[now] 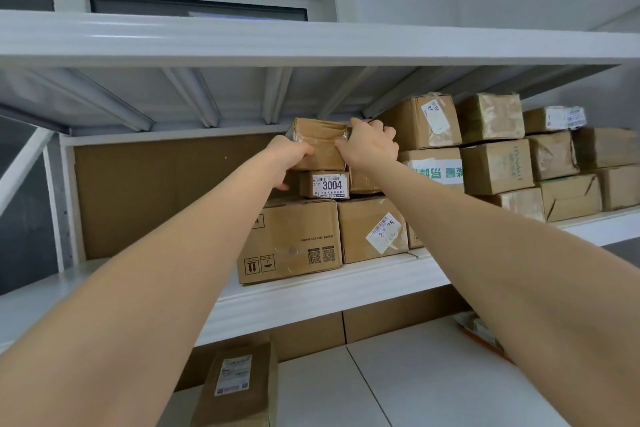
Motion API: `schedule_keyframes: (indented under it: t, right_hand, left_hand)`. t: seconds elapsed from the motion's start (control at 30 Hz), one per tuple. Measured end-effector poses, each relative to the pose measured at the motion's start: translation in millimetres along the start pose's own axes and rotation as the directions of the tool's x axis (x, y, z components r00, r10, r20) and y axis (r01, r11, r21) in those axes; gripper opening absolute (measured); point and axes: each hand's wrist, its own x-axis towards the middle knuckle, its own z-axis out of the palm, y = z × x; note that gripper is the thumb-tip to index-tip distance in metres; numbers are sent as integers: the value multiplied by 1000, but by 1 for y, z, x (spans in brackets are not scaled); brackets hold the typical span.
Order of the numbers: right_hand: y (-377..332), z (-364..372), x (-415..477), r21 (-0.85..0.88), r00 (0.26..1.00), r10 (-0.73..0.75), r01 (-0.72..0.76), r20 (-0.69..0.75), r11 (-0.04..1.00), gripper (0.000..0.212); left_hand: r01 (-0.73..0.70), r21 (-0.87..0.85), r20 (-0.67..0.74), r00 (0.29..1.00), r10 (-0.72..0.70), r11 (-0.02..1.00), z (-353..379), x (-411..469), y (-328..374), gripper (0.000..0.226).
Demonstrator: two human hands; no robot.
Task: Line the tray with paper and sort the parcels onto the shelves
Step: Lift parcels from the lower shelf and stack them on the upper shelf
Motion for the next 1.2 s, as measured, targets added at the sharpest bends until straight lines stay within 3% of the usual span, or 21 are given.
schedule_keyframes:
  t: [0.7,0.83,0.97,1.1,1.2]
  right_hand:
    - [10,-22,-43,95,998,30,-35,54,995,66]
    - [14,-28,-52,105,997,37,-45,74,994,65]
    - [15,-31,-67,130,996,44,-54,78,990,65]
    - [18,-36,-84,167,998,46,-53,49,985,66]
    - [24,-39,-103,214,999,23,-29,28,976,61]
  left_hand:
    - [-142,142,-43,988,149,980,3,-24,9,45]
    - [-147,284,-118,975,186,948,2,-37,11,48]
    - [-164,472,-241,921,305,866,-1,-53,5,57]
    - [-280,505,-307,826,474,816,6,-78,0,45]
    - [-366,523,-279,780,560,770,21,-102,-9,40]
